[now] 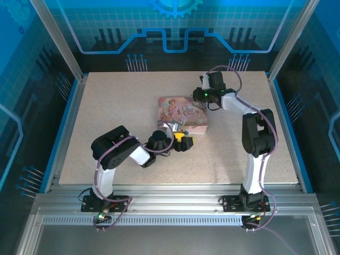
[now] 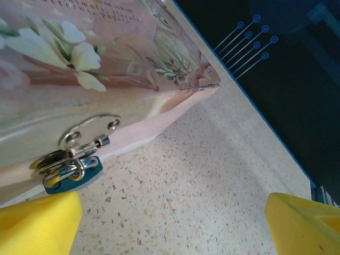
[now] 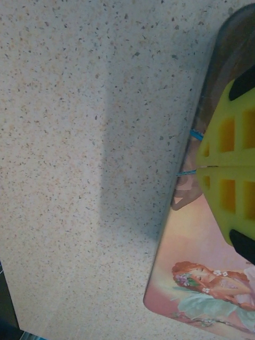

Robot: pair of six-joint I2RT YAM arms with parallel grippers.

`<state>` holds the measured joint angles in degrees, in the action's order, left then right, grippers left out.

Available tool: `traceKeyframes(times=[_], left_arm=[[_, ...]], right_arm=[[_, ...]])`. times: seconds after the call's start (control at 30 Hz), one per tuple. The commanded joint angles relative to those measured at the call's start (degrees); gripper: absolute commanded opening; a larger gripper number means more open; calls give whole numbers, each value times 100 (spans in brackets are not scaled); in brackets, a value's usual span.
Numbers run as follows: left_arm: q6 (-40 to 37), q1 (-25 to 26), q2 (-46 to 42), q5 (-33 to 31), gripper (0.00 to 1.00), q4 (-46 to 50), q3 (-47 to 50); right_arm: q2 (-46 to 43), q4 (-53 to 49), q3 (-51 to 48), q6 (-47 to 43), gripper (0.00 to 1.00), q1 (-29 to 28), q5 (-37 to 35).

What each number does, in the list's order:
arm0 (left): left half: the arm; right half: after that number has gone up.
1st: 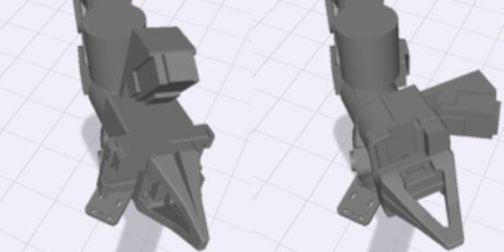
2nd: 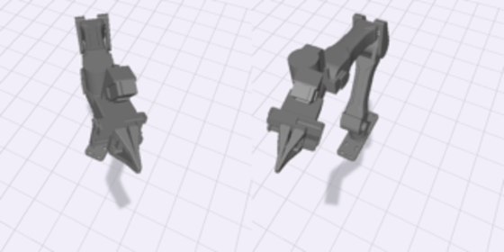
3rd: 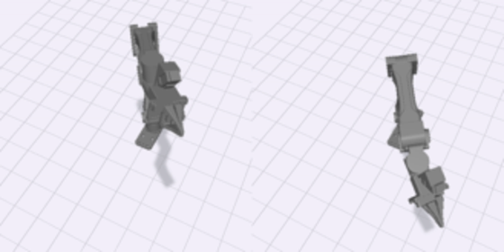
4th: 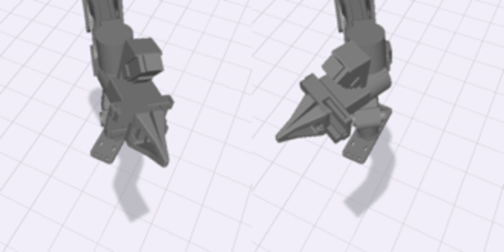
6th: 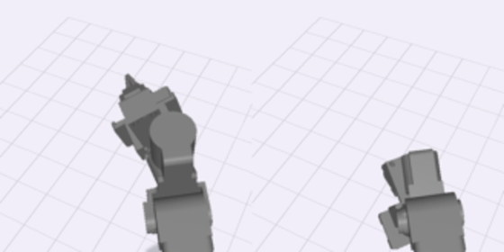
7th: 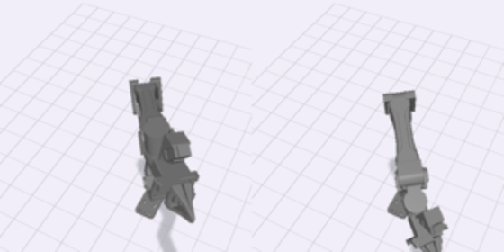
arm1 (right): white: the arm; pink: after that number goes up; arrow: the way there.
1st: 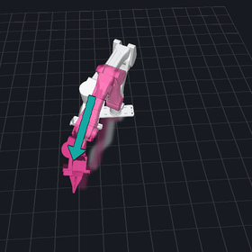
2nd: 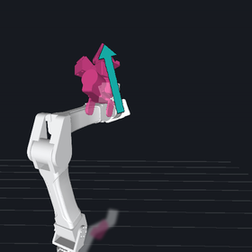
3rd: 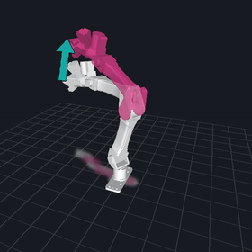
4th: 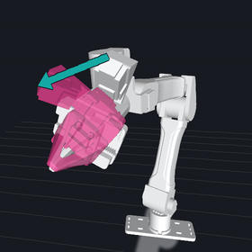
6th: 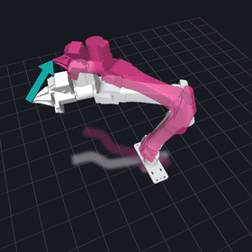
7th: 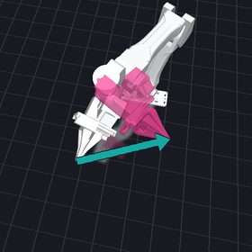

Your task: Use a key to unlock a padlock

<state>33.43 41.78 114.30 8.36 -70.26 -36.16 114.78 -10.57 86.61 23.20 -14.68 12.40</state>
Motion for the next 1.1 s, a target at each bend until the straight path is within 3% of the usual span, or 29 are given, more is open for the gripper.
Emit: traceKeyframes(times=[0.0,0.23,0.57,0.87,1.07], left_arm=[[50,-41,13,-169,91,-381,4],[120,23,-75,-695,88,-275,126],[-135,41,-618,-1042,93,418,554],[-612,282,-443,-1509,97,1264,-66],[-598,329,-171,-1443,99,1356,-486]], right_arm=[[-104,2,-61,-103,0,-72,25],[-191,3,-125,-149,0,-87,-13],[-163,-129,40,-238,0,-80,-50],[-132,-42,23,-193,0,-119,7],[-96,9,-19,-201,0,-123,41]])
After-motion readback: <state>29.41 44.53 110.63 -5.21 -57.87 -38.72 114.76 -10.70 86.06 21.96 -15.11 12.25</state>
